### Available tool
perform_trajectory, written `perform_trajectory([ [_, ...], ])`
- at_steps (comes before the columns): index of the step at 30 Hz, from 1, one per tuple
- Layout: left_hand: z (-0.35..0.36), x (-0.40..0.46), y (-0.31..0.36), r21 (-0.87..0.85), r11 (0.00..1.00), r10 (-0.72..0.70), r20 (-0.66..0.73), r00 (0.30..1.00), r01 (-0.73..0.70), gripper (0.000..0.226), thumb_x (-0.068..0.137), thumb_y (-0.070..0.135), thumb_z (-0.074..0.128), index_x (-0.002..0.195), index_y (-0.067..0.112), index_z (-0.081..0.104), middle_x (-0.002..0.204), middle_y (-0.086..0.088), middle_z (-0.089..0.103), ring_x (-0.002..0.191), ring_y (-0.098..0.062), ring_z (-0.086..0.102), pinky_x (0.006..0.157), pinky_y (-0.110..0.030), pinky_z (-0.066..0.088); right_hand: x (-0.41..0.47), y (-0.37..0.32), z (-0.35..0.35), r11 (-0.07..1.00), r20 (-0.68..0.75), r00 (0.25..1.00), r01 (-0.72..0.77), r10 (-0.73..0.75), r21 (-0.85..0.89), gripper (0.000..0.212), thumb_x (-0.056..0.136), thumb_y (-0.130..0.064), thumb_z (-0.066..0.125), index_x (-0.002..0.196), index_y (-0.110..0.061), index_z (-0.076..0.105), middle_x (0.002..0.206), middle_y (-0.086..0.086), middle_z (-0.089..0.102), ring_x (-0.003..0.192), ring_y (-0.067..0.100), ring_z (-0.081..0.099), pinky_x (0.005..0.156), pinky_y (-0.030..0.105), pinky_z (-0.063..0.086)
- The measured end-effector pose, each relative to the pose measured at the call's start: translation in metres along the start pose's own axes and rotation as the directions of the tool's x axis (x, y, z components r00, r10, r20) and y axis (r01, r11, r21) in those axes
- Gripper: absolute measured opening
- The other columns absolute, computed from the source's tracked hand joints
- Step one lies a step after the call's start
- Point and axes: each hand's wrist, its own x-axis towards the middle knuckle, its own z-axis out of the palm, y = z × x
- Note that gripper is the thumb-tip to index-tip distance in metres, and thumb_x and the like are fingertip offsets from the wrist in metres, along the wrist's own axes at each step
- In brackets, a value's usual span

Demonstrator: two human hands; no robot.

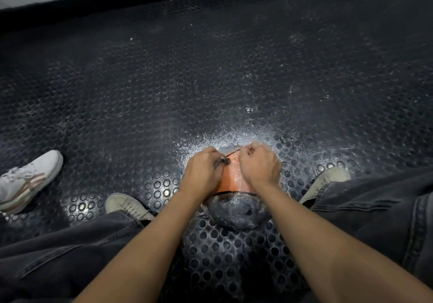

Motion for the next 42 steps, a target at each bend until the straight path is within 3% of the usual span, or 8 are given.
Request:
perform_trajectory([
  [6,-0.006,-0.034,0.008,-0.019,0.978,0.210,0.127,0.969,-0.209,0.016,0.086,0.014,0.066,0.100,0.016,0.074,0.092,0.007,0.064,0.078,-0.009,0.059,0.071,-0.024,0.054,0.005,0.004,-0.008,1.000,0.054,0.998,0.023,-0.022,-0.021,0.025,0.098,-0.038,0.045,0.076,-0.027,0.049,0.082,-0.008,0.053,0.084,0.018,0.057,0.092,0.045,0.049],
  [11,0.001,-0.001,0.008,0.021,0.999,-0.032,-0.028,0.999,0.033,0.015,0.091,0.015,0.061,0.096,0.012,0.075,0.094,0.003,0.065,0.075,-0.009,0.052,0.070,-0.019,0.043,-0.002,0.000,-0.003,0.997,0.036,0.997,0.067,-0.065,-0.030,0.022,0.098,-0.039,0.045,0.087,-0.025,0.058,0.090,-0.006,0.055,0.090,0.018,0.057,0.094,0.042,0.046],
  [16,-0.002,-0.033,0.008,-0.006,0.996,0.085,0.075,0.994,-0.085,0.014,0.091,0.019,0.063,0.098,0.019,0.075,0.094,0.010,0.063,0.076,-0.006,0.055,0.068,-0.013,0.042,0.001,0.001,-0.004,0.995,0.047,0.995,0.085,-0.082,-0.053,0.025,0.099,-0.038,0.041,0.087,-0.024,0.057,0.092,-0.004,0.056,0.090,0.019,0.056,0.093,0.041,0.043],
  [21,-0.006,0.006,0.000,0.055,0.994,-0.097,0.038,0.995,0.095,0.018,0.094,0.020,0.057,0.096,0.014,0.074,0.096,0.004,0.063,0.077,-0.009,0.052,0.068,-0.018,0.042,-0.007,-0.005,-0.001,0.985,0.080,0.987,0.146,-0.139,-0.090,0.022,0.099,-0.039,0.041,0.092,-0.026,0.057,0.095,-0.005,0.057,0.093,0.017,0.054,0.091,0.038,0.037],
  [26,-0.006,-0.022,0.003,0.027,0.996,0.078,0.133,0.988,-0.082,0.015,0.090,0.024,0.063,0.101,0.023,0.074,0.095,0.012,0.061,0.080,-0.008,0.055,0.068,-0.014,0.036,-0.001,-0.001,-0.008,0.991,0.078,0.990,0.125,-0.121,-0.055,0.024,0.099,-0.036,0.041,0.082,-0.026,0.055,0.085,-0.007,0.054,0.087,0.018,0.056,0.091,0.043,0.048],
  [31,-0.004,0.012,0.003,0.019,0.997,-0.081,0.062,0.995,0.080,0.018,0.093,0.021,0.060,0.086,0.012,0.074,0.089,0.005,0.063,0.075,-0.011,0.056,0.071,-0.029,0.051,-0.008,-0.004,-0.007,0.985,0.104,0.983,0.161,-0.154,-0.064,0.020,0.099,-0.037,0.043,0.087,-0.028,0.056,0.092,-0.007,0.055,0.094,0.017,0.053,0.093,0.038,0.041],
  [37,-0.005,-0.029,0.013,0.027,1.000,0.007,0.085,0.996,-0.009,0.017,0.093,0.020,0.060,0.104,0.018,0.074,0.098,0.009,0.061,0.077,-0.005,0.052,0.060,-0.005,0.036,-0.003,-0.005,-0.008,0.989,0.093,0.988,0.129,-0.122,-0.072,0.024,0.098,-0.033,0.041,0.079,-0.025,0.052,0.087,-0.003,0.058,0.086,0.020,0.056,0.092,0.042,0.046],
  [42,-0.005,0.000,0.005,0.043,0.993,-0.115,0.038,0.993,0.113,0.018,0.094,0.021,0.059,0.090,0.013,0.074,0.091,0.004,0.061,0.073,-0.008,0.052,0.060,-0.015,0.042,-0.006,-0.007,-0.004,0.984,0.098,0.984,0.156,-0.148,-0.083,0.026,0.100,-0.034,0.039,0.086,-0.023,0.058,0.089,-0.004,0.058,0.089,0.019,0.055,0.093,0.039,0.040],
])
